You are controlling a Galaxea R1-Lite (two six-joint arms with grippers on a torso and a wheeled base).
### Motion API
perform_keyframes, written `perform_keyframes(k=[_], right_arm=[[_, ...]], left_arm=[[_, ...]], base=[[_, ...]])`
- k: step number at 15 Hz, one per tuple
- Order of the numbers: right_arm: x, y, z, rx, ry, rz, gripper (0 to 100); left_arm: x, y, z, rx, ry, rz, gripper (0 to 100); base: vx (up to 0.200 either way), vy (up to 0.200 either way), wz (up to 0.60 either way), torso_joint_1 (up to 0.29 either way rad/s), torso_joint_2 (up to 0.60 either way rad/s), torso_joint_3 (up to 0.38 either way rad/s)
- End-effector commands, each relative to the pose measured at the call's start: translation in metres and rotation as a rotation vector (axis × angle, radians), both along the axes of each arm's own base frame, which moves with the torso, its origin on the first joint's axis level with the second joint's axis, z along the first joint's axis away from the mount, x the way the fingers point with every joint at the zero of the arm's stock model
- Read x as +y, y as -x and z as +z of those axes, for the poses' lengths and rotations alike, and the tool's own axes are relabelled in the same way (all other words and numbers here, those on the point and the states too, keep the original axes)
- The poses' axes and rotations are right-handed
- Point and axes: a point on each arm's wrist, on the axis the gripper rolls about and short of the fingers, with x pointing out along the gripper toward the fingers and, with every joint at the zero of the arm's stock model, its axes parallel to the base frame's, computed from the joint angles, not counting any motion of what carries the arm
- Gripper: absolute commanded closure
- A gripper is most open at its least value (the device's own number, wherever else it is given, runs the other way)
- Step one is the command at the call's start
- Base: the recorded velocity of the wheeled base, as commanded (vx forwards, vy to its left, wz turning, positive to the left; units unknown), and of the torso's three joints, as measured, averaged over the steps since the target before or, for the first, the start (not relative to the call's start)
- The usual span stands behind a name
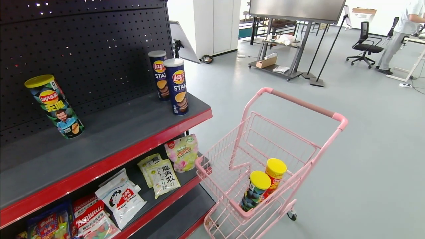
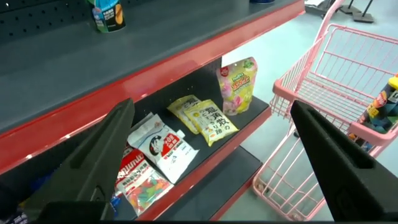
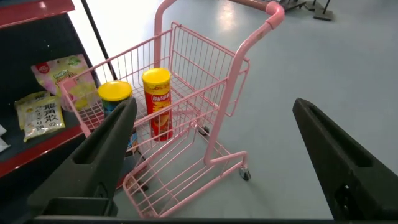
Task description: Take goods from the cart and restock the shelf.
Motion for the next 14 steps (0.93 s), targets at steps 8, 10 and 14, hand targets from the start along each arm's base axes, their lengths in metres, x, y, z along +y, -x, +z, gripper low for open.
perform_keyframes(k=[8,10,14], right_arm=[[0.0000,-0.0001,0.0000,0.001,0.002,0.000,0],[0.0000,-0.0001,0.0000,0.001,0.002,0.000,0],[0.0000,-0.0001,0.0000,0.001,0.005,0.000,0]], left_arm=[[0.0000,0.0000,0.0000,0.000,-0.002,-0.001,0],[0.0000,0.0000,0.0000,0.000,-0.002,-0.001,0],[0.0000,0.0000,0.0000,0.000,-0.002,-0.001,0]], base=[[0.000,0.000,0.00,-0.143,0.36,0.214],[0.000,0.000,0.00,-0.146,0.39,0.227],[0.000,0.000,0.00,-0.165,0.43,0.271]])
